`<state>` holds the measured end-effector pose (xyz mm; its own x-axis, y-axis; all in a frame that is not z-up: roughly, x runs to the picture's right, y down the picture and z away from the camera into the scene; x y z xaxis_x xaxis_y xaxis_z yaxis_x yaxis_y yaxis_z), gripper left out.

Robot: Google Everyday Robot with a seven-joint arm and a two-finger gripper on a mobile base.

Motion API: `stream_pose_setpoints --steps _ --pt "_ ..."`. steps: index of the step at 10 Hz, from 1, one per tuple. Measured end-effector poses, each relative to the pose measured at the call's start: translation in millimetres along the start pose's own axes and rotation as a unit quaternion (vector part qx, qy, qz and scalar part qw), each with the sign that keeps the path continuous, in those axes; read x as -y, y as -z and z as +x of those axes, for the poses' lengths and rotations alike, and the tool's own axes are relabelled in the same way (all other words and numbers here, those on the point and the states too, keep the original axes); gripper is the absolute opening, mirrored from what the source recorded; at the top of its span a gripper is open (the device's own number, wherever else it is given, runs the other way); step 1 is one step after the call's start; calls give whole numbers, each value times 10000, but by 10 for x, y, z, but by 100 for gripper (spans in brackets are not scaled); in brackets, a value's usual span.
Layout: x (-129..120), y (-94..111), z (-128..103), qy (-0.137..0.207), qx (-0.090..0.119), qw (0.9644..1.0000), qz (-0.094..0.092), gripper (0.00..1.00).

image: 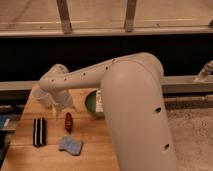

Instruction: Place the pepper in the ceramic cup

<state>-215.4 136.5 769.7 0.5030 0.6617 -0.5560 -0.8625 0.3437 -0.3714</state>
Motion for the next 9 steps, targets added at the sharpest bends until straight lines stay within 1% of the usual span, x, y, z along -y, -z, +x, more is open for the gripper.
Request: stream_pose_setpoints --steps 1,3,7,9 --pt "-4 -56 -10 -6 -23 10000 -25 65" --pt "27 -247 -33 -61 -100 9999 -102 65" --pt "31 -404 -88 -65 -112 9995 -276 65" --pt "6 -504 -102 -45 -163 9992 -360 65"
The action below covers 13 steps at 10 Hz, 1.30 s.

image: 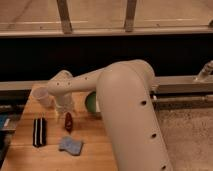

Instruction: Place the pepper in the ceramic cup

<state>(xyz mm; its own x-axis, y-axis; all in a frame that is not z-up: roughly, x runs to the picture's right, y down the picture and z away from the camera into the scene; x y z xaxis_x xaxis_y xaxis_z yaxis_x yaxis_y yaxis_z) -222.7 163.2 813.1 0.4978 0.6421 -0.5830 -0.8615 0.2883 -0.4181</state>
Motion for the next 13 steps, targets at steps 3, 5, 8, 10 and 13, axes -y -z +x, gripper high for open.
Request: stream_pose_setpoints --steps 3,5,8,10,13 --pt "-7 -132 10 -16 -80 10000 -47 65" --pt "2 -163 -8 -39 -49 10000 -46 65" --pt "-3 -173 -113 -5 34 10000 21 65" --pt "-18 -203 -183 44 53 9999 75 65" --pt "8 -283 -259 101 52 9999 112 65"
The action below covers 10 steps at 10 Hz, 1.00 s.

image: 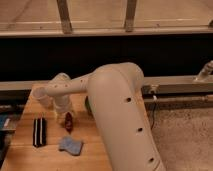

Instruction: Place the pepper in the ceramic cup

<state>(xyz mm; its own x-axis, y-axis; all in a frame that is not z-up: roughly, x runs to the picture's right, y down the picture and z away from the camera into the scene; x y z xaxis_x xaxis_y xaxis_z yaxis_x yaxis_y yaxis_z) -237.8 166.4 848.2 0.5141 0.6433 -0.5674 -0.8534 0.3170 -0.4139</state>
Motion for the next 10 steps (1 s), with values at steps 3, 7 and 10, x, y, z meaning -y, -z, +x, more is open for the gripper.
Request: stream_pose_setpoints --steps 3,7,10 --pt "-7 -51 -45 149 55 9999 -42 46" --pt "-12 -37 -2 265 68 9996 -51 5" --pt "33 44 67 270 108 9996 -23 0"
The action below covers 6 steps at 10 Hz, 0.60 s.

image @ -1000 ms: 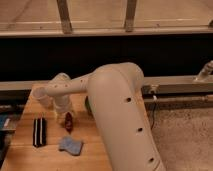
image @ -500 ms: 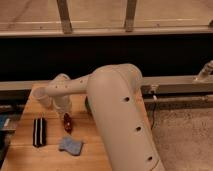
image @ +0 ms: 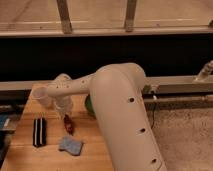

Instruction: Place the pepper in the ceramic cup

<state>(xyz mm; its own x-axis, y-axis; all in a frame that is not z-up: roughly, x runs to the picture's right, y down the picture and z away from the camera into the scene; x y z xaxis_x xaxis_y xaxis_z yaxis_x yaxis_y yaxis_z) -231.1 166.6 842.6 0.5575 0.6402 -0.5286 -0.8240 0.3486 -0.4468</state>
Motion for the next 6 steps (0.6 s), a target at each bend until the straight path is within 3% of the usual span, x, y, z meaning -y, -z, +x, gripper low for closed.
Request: stream_pose_setpoints --steps 3,6 --pt "33 113 13 -41 120 9999 -42 0" --pt "97 564 -108 -89 535 9985 -69 0"
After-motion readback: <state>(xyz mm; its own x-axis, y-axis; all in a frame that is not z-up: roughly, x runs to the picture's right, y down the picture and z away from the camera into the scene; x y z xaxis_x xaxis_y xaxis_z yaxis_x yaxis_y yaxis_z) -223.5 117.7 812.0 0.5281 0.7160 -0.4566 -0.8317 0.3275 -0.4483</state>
